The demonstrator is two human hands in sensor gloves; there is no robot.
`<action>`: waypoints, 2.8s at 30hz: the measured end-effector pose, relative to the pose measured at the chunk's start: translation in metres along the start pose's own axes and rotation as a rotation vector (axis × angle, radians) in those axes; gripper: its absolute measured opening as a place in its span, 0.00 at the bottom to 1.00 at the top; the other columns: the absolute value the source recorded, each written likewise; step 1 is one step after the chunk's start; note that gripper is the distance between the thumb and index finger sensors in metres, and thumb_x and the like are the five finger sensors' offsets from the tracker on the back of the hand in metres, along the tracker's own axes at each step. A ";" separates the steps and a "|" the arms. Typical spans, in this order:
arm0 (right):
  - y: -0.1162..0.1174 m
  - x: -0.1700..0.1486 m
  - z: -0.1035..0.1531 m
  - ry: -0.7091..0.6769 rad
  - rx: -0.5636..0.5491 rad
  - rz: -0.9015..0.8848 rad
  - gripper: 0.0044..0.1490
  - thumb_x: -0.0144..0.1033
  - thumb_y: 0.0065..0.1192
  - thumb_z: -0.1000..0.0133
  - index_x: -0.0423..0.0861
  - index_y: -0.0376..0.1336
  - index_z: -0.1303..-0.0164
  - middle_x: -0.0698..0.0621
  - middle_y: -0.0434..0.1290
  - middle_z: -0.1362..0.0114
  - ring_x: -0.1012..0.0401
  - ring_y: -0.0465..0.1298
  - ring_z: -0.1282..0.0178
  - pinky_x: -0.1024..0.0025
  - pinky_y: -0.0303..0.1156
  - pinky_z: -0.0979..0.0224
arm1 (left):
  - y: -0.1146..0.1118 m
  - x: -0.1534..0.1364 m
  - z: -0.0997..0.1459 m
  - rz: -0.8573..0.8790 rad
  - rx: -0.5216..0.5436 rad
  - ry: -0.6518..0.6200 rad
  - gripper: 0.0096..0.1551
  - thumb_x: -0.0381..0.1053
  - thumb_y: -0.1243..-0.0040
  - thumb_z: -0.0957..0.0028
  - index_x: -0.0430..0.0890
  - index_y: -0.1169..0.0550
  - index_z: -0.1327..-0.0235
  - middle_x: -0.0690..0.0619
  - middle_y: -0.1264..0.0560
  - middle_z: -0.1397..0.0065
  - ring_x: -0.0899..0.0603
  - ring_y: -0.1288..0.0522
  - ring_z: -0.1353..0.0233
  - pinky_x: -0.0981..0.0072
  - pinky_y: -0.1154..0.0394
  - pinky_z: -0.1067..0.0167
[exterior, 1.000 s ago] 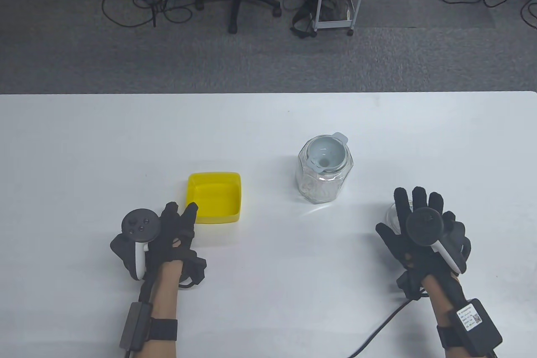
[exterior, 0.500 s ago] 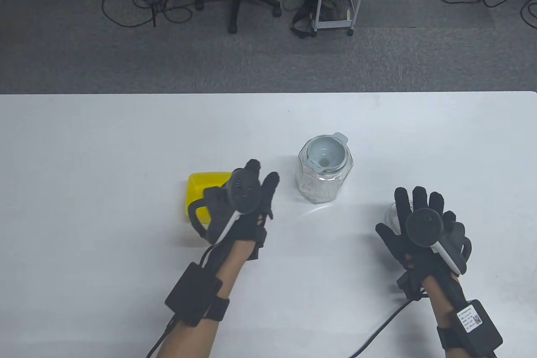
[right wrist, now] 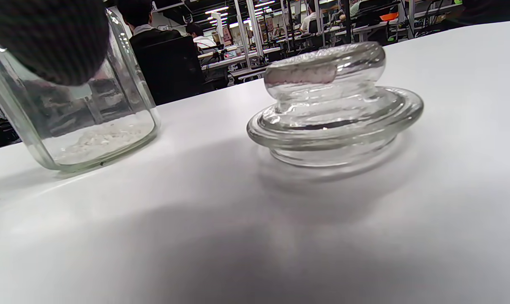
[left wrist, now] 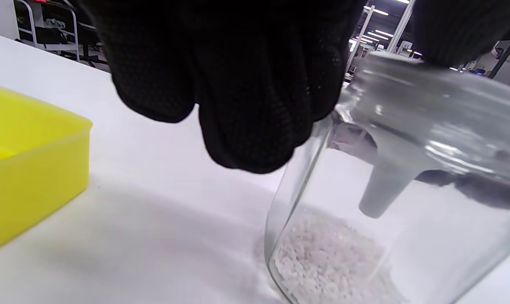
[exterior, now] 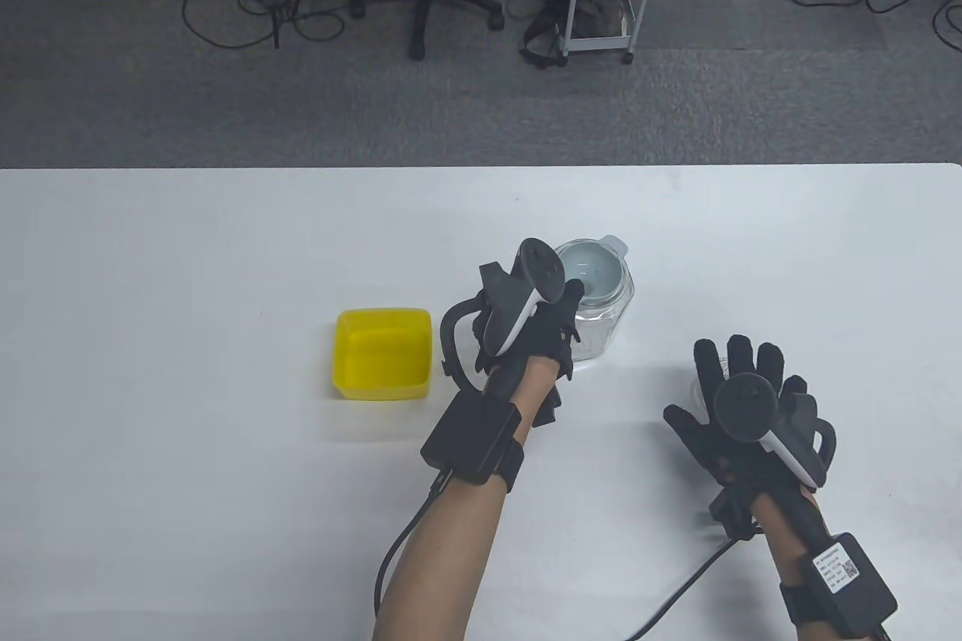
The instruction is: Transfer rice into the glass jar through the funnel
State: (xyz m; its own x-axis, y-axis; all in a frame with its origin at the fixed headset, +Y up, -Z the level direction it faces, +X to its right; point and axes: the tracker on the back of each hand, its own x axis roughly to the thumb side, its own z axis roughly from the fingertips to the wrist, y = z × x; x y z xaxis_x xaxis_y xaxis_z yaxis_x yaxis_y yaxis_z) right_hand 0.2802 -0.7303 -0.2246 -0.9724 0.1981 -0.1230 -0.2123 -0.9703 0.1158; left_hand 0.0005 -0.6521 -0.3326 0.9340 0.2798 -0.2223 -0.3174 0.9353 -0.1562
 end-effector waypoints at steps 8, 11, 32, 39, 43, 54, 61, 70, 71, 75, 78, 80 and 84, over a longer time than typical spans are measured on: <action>0.000 -0.001 0.000 0.005 -0.007 -0.001 0.58 0.72 0.58 0.56 0.65 0.35 0.24 0.47 0.35 0.12 0.40 0.32 0.15 0.28 0.36 0.24 | 0.003 -0.004 -0.007 0.170 -0.071 0.041 0.29 0.71 0.35 0.40 0.53 0.18 0.37 0.53 0.13 0.44 0.58 0.10 0.53 0.40 0.21 0.33; 0.000 -0.001 0.000 0.007 -0.012 -0.005 0.58 0.72 0.59 0.56 0.65 0.35 0.24 0.47 0.35 0.12 0.40 0.32 0.15 0.28 0.36 0.24 | 0.007 -0.006 -0.006 0.192 -0.049 0.022 0.28 0.70 0.34 0.40 0.54 0.19 0.36 0.54 0.13 0.44 0.59 0.10 0.52 0.41 0.21 0.33; 0.002 0.006 0.001 -0.008 -0.029 0.058 0.58 0.72 0.59 0.56 0.65 0.36 0.24 0.47 0.35 0.12 0.40 0.32 0.15 0.28 0.36 0.24 | 0.067 -0.178 0.026 0.595 0.223 -0.409 0.23 0.55 0.32 0.42 0.58 0.22 0.34 0.53 0.19 0.32 0.49 0.15 0.39 0.35 0.27 0.29; 0.002 0.006 0.001 0.007 -0.037 0.066 0.57 0.72 0.59 0.56 0.65 0.36 0.24 0.47 0.35 0.12 0.40 0.32 0.15 0.28 0.36 0.23 | 0.033 -0.249 0.031 0.505 0.257 -0.336 0.21 0.53 0.32 0.42 0.60 0.22 0.35 0.55 0.19 0.31 0.47 0.17 0.33 0.31 0.31 0.28; 0.002 0.005 0.002 0.010 -0.041 0.059 0.58 0.72 0.59 0.56 0.64 0.36 0.24 0.47 0.35 0.12 0.40 0.33 0.15 0.28 0.36 0.24 | 0.011 -0.272 0.029 0.510 0.238 -0.305 0.21 0.53 0.32 0.42 0.62 0.21 0.35 0.56 0.19 0.30 0.47 0.18 0.32 0.30 0.32 0.28; 0.002 0.005 0.002 0.018 -0.035 0.066 0.58 0.72 0.59 0.56 0.64 0.36 0.24 0.47 0.35 0.12 0.41 0.33 0.15 0.28 0.36 0.23 | -0.016 -0.296 0.027 0.562 0.213 -0.255 0.21 0.54 0.32 0.41 0.61 0.21 0.35 0.50 0.31 0.16 0.36 0.28 0.20 0.26 0.35 0.27; 0.003 0.006 0.002 0.012 -0.034 0.073 0.58 0.72 0.59 0.56 0.64 0.36 0.24 0.47 0.35 0.12 0.40 0.34 0.15 0.28 0.36 0.24 | -0.022 -0.295 0.026 0.513 0.181 -0.246 0.21 0.54 0.32 0.42 0.61 0.21 0.35 0.47 0.36 0.13 0.34 0.34 0.16 0.24 0.38 0.26; 0.003 0.006 0.003 0.015 -0.028 0.070 0.58 0.72 0.59 0.56 0.64 0.36 0.24 0.47 0.35 0.12 0.40 0.34 0.15 0.28 0.36 0.24 | -0.029 -0.304 0.021 0.508 0.136 -0.204 0.21 0.54 0.34 0.41 0.61 0.21 0.34 0.42 0.42 0.11 0.31 0.38 0.15 0.22 0.41 0.26; 0.003 0.006 0.003 0.016 -0.028 0.069 0.58 0.72 0.59 0.56 0.64 0.36 0.24 0.47 0.35 0.12 0.40 0.34 0.15 0.28 0.36 0.24 | -0.030 -0.305 0.020 0.502 0.134 -0.195 0.21 0.54 0.34 0.41 0.61 0.21 0.34 0.41 0.42 0.11 0.31 0.38 0.14 0.22 0.41 0.26; 0.002 0.006 0.003 0.017 -0.031 0.063 0.58 0.72 0.58 0.56 0.65 0.36 0.24 0.47 0.35 0.12 0.40 0.34 0.15 0.28 0.36 0.24 | -0.033 -0.308 0.017 0.495 0.130 -0.169 0.21 0.54 0.34 0.40 0.61 0.22 0.34 0.39 0.44 0.10 0.30 0.38 0.14 0.22 0.41 0.27; 0.000 0.005 0.004 0.017 -0.037 0.054 0.58 0.72 0.59 0.56 0.65 0.36 0.24 0.47 0.35 0.12 0.40 0.34 0.15 0.28 0.36 0.24 | -0.033 -0.308 0.017 0.496 0.127 -0.164 0.21 0.54 0.34 0.40 0.60 0.22 0.33 0.38 0.45 0.10 0.30 0.38 0.15 0.21 0.41 0.27; -0.001 0.004 0.004 0.016 -0.042 0.047 0.58 0.72 0.59 0.56 0.65 0.35 0.24 0.47 0.35 0.12 0.40 0.34 0.15 0.28 0.36 0.24 | -0.033 -0.309 0.018 0.488 0.135 -0.159 0.21 0.54 0.33 0.40 0.60 0.22 0.34 0.38 0.45 0.10 0.30 0.39 0.15 0.21 0.41 0.27; -0.001 0.003 0.004 0.018 -0.044 0.041 0.58 0.72 0.59 0.56 0.65 0.35 0.24 0.47 0.35 0.12 0.40 0.33 0.15 0.28 0.36 0.23 | -0.033 -0.308 0.023 0.461 0.178 -0.145 0.28 0.59 0.36 0.38 0.61 0.27 0.25 0.36 0.46 0.10 0.29 0.39 0.15 0.22 0.41 0.27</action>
State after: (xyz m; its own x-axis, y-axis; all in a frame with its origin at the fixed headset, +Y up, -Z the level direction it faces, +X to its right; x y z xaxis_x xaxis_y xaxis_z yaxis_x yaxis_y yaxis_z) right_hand 0.2769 -0.7283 -0.2216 -0.9782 0.1564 -0.1365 -0.1679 -0.9828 0.0772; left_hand -0.2725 -0.7636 -0.2365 0.7209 0.6869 -0.0921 -0.6802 0.7268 0.0956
